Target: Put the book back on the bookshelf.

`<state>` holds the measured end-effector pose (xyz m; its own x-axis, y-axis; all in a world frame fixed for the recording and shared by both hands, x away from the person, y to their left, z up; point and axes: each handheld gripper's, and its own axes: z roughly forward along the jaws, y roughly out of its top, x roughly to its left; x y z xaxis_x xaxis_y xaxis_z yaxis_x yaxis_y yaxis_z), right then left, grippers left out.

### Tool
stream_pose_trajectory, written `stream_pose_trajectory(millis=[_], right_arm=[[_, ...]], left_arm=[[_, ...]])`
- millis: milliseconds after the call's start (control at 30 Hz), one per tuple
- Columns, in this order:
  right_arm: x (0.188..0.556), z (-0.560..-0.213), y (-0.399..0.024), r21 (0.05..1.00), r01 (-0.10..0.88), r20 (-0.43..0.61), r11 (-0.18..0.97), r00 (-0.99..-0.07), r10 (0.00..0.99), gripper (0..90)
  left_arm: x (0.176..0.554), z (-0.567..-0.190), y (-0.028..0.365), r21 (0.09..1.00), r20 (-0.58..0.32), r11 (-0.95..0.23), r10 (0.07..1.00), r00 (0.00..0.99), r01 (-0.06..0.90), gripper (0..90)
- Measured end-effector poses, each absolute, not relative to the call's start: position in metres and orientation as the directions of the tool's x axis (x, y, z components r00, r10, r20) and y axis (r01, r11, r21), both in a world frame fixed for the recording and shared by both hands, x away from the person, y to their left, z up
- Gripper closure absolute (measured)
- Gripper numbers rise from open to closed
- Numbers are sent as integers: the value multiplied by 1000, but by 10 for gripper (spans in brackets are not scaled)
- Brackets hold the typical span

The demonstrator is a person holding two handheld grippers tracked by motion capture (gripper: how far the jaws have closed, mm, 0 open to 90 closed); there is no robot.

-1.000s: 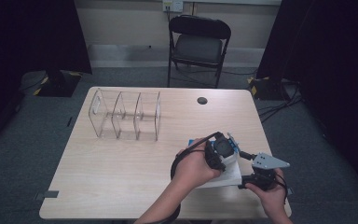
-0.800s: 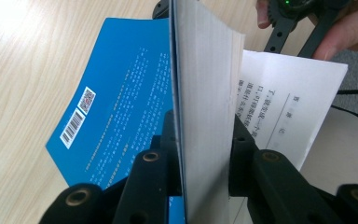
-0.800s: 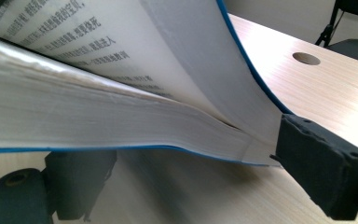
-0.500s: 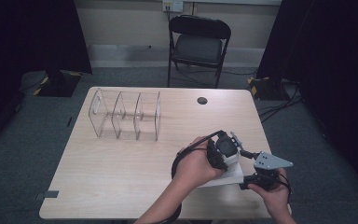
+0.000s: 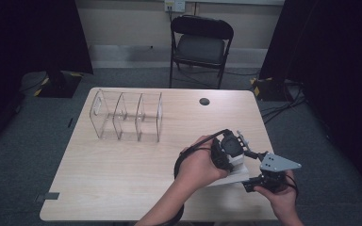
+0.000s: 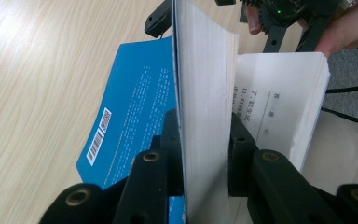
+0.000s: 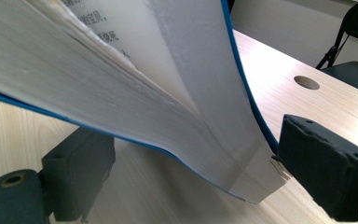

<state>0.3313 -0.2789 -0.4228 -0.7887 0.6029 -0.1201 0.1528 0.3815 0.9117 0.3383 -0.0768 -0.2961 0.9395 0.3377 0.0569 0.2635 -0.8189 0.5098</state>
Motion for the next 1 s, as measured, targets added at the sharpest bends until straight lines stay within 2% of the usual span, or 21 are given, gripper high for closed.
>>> stream_pose_trajectory(millis=[333,700,800,833,900,1000], right_arm=[[332,-423,-280,908,137,-136,396,-798,587,107],[341,-420,-267,881,79,-179,466,-857,483,120],[341,-419,-265,883,71,-157,464,-886,435,266],[341,-419,-264,883,77,-142,462,-897,419,337],[339,-418,-260,877,58,-143,477,-916,375,452],[340,-416,-258,871,43,-155,489,-921,357,475]], left_arm=[[339,-296,-79,504,51,-824,328,943,259,747],[341,-297,-80,502,48,-829,311,949,246,747],[342,-297,-77,524,32,-813,316,948,254,742],[342,-296,-76,548,-8,-791,318,948,270,731],[340,-295,-77,542,18,-804,301,953,244,697],[348,-296,-71,580,-10,-773,310,951,258,634]])
